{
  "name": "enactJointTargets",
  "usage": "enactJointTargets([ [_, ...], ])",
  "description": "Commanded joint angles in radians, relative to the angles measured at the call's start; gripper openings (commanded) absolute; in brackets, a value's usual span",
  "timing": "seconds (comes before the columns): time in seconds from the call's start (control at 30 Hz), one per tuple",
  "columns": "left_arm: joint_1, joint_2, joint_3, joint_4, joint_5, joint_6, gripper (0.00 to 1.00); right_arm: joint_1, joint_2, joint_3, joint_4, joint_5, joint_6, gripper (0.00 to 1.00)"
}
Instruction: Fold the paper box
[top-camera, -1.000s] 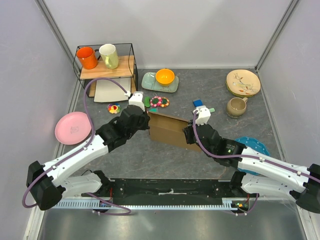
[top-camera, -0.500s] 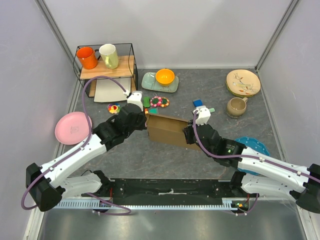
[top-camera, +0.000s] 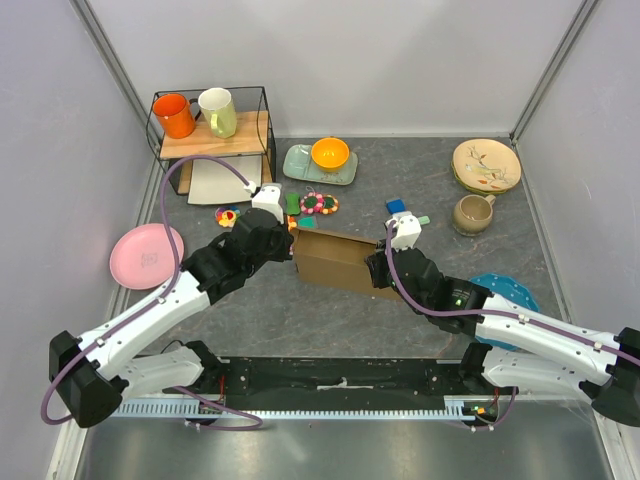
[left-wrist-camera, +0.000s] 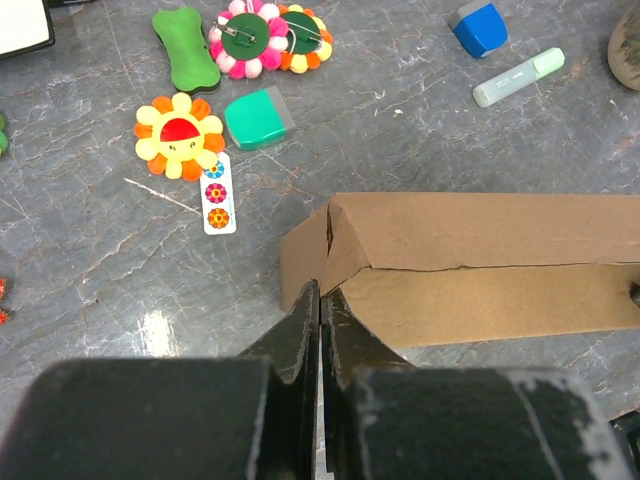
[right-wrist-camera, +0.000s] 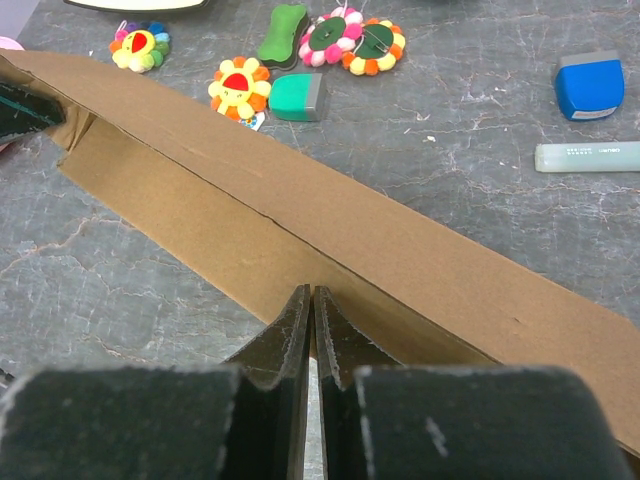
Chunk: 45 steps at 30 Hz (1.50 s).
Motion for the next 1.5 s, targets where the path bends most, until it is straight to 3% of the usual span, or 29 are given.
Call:
enactJointTargets([
  [0.0,0.005,0.007,-0.051,-0.058,0.0,-0.011,0.02,0.002,0.028,-0.037,-0.18,-0.005,-0.014,0.11],
  [0.43,-0.003,-0.011,-0.16,0.014,0.072,-0.082,0.02,0.001,0.036,-0.047,-0.177,-0.011,-0.017,0.11],
  [1.1,-0.007,-0.071,-0.03,-0.023,0.127,-0.111,0.02,0.001,0.034,-0.05,-0.174,-0.013,-0.011,0.11],
  [1.47,-0.023,-0.063,-0.142,0.006,0.118,-0.133,0.02,-0.001,0.027,-0.057,-0.174,-0.016,-0.007,0.11],
])
